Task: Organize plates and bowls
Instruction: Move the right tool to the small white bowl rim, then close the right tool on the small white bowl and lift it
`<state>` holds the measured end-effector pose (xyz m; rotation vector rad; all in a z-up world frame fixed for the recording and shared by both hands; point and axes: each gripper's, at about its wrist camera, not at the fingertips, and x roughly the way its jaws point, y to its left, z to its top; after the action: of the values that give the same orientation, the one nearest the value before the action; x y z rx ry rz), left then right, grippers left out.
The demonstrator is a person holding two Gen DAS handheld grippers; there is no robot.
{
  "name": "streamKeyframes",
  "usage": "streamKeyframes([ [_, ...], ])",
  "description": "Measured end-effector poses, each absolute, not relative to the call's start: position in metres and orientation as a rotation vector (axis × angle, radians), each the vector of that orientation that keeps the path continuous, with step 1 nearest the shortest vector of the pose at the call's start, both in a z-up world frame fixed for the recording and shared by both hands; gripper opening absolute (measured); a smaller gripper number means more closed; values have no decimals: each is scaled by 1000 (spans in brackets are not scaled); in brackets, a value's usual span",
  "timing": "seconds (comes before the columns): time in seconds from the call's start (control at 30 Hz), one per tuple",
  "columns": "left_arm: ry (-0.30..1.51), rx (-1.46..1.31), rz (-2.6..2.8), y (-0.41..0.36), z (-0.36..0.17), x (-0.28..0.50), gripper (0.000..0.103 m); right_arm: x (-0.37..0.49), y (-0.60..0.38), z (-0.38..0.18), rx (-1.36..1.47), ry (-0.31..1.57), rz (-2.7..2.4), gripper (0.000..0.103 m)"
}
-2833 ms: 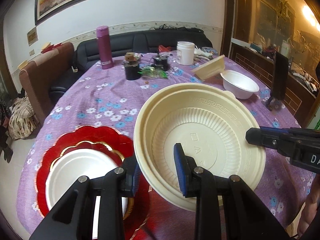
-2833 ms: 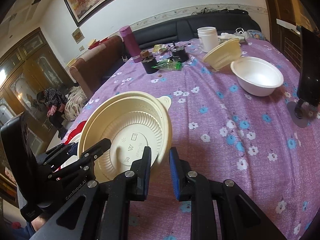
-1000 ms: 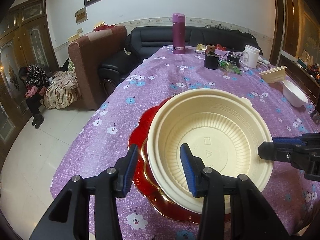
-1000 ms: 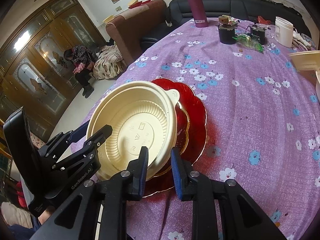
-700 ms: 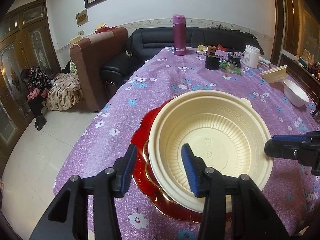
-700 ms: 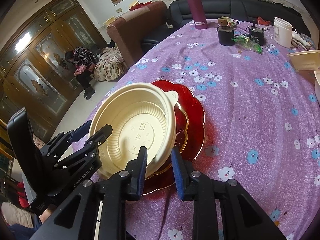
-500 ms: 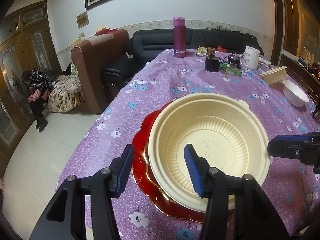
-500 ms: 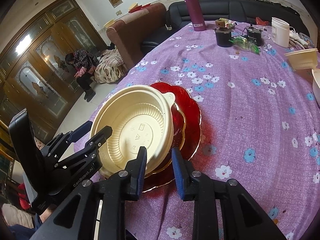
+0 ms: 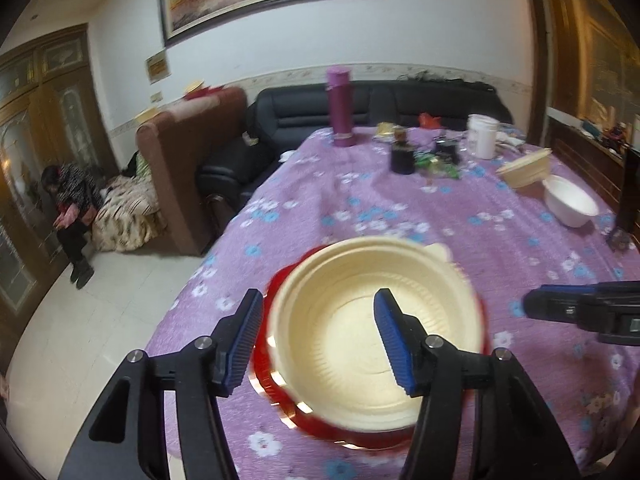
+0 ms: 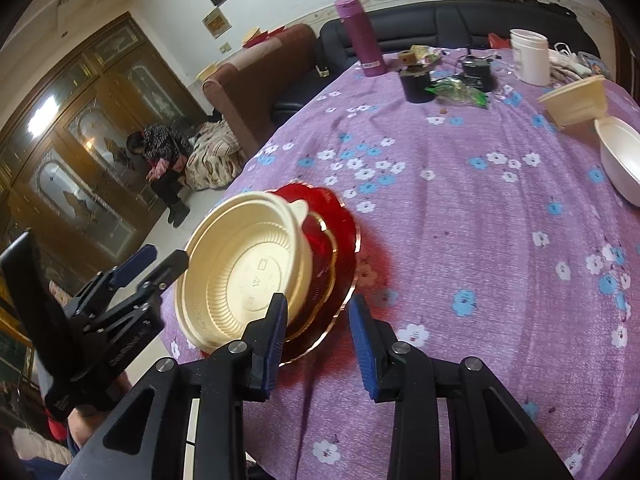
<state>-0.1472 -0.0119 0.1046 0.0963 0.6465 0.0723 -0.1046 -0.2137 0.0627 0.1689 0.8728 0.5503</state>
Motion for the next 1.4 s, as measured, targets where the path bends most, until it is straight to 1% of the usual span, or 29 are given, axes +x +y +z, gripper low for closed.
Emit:
streamKeyframes([
  [0.2,666,130,-90,-66,112,-140,58,-104,-246,63,232,856,516,35],
  [0.37,703,138,-229,-115,107,-130,58,-101,-288,64,302,833,447,35],
  [0.53,745,160,-350,-173,95,-111,58,-96,-353,76,393,774,273,35],
  [0.6,771,153,-391,-190,90,-101,58,-91,-378,80,425,752,194,41],
  [0.77,809,152,-418,-226,80,-71,58,-69,-449,81,552,712,-23,41],
  [0.9,822,139,-414,-239,72,-55,58,-44,-486,72,644,720,-138,41],
  [1.07,832,133,-426,-241,61,-50,57,-16,-508,63,717,712,-214,41],
  [1.4,842,114,-404,-229,50,-35,58,23,-515,43,704,724,-334,40],
])
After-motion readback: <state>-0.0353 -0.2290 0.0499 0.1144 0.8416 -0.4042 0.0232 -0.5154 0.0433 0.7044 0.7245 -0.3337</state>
